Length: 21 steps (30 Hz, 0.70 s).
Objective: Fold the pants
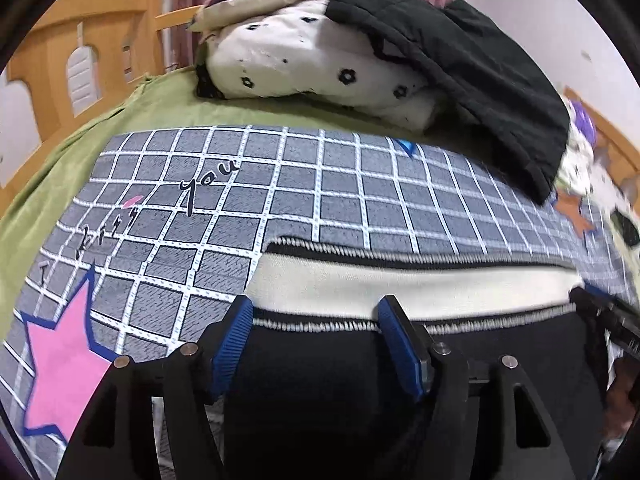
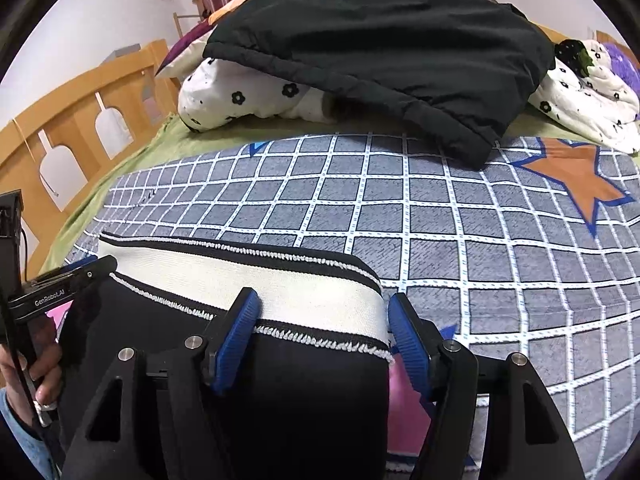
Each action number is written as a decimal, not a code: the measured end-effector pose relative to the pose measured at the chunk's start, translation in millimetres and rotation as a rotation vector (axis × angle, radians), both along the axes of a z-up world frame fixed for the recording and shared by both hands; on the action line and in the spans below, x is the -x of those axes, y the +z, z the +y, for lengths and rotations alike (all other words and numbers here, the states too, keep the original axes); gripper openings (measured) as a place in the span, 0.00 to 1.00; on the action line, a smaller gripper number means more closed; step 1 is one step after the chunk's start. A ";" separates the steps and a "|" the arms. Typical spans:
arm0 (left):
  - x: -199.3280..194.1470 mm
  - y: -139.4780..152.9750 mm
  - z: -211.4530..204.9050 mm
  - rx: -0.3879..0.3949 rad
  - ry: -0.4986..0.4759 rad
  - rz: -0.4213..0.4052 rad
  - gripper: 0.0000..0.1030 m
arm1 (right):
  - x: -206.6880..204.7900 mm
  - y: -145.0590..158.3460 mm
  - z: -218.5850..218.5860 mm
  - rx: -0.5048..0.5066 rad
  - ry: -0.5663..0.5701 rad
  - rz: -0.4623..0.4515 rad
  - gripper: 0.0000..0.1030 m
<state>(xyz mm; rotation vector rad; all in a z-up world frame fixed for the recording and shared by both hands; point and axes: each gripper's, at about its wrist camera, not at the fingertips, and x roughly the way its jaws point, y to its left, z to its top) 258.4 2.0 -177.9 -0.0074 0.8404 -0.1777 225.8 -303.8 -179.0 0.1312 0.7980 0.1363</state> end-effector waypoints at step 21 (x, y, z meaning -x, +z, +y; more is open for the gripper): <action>180.6 -20.0 59.8 0.164 -0.121 0.140 0.62 | 174.3 -11.7 21.8 0.068 -0.082 0.021 0.62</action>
